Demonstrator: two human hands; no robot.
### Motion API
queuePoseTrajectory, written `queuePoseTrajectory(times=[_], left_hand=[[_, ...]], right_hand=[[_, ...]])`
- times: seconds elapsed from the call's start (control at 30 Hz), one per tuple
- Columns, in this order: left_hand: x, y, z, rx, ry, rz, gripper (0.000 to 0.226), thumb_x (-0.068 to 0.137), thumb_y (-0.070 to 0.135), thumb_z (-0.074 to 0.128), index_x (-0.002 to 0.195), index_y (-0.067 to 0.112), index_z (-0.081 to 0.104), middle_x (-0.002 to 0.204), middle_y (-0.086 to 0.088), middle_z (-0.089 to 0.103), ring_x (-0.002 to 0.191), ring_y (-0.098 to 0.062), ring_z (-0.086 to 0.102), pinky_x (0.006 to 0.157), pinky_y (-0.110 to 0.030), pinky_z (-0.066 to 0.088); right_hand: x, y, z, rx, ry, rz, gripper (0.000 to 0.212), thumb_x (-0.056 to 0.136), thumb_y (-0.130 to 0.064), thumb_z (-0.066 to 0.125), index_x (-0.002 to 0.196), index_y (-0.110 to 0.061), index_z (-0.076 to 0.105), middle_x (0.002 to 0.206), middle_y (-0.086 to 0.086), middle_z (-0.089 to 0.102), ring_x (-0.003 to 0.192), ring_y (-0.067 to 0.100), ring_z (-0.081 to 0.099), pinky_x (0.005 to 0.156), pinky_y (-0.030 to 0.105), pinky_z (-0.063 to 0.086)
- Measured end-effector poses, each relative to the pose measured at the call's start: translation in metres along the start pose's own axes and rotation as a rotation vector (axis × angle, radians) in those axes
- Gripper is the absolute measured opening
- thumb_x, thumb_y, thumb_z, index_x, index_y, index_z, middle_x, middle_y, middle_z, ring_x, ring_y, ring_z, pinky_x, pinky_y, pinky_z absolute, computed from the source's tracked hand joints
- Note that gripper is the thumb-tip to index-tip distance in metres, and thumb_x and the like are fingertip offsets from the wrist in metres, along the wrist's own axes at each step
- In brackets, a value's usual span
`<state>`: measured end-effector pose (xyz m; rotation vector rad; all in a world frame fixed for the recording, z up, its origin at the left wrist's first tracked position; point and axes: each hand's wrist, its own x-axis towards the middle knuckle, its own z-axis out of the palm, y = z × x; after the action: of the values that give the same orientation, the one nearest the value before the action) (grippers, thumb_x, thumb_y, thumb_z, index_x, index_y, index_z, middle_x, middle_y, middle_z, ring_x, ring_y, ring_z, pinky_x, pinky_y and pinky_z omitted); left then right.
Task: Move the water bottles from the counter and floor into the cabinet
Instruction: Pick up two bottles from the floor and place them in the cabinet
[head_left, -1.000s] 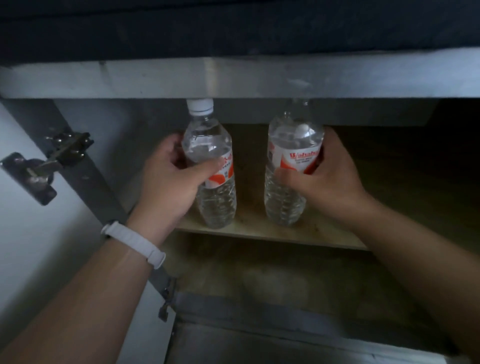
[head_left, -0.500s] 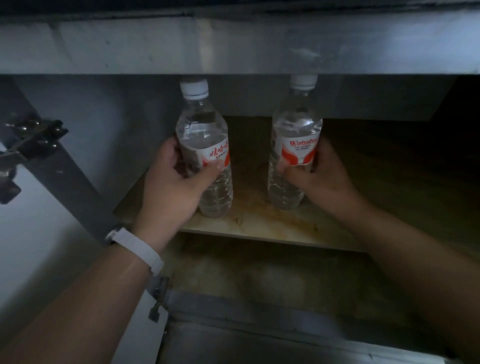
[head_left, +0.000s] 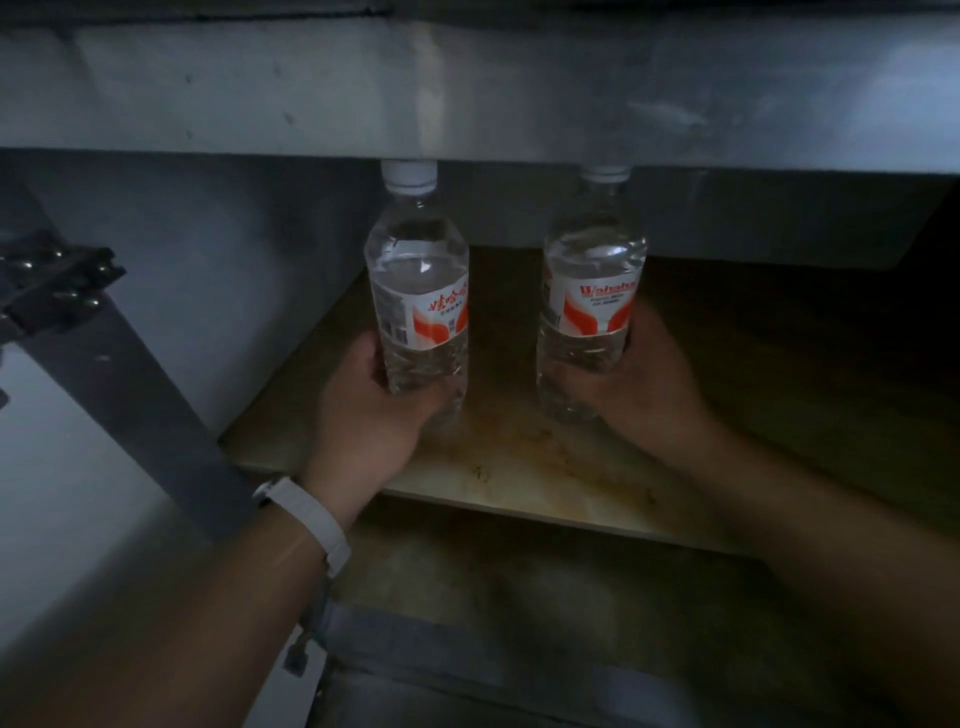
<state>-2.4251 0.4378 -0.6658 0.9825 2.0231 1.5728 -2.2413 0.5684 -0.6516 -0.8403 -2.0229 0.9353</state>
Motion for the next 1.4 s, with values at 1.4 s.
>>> queuePoseTrajectory(times=[1.4], left_hand=[[-0.062,-0.005,-0.02,0.636,-0.069,0.398,0.06,0.093,0.048,0.061,0.149,0.033,0.045,0.14,0.01,0.053,0.124,-0.015,0.051,0.097,-0.034,0.044]], right_hand=[[-0.031,-0.029,0.002,-0.641,-0.248,-0.033,0.062,0.09,-0.06,0.051,0.145,-0.04,0.03,0.148,-0.011,0.035,0.127,0.012,0.043,0.09,0.029,0.041]])
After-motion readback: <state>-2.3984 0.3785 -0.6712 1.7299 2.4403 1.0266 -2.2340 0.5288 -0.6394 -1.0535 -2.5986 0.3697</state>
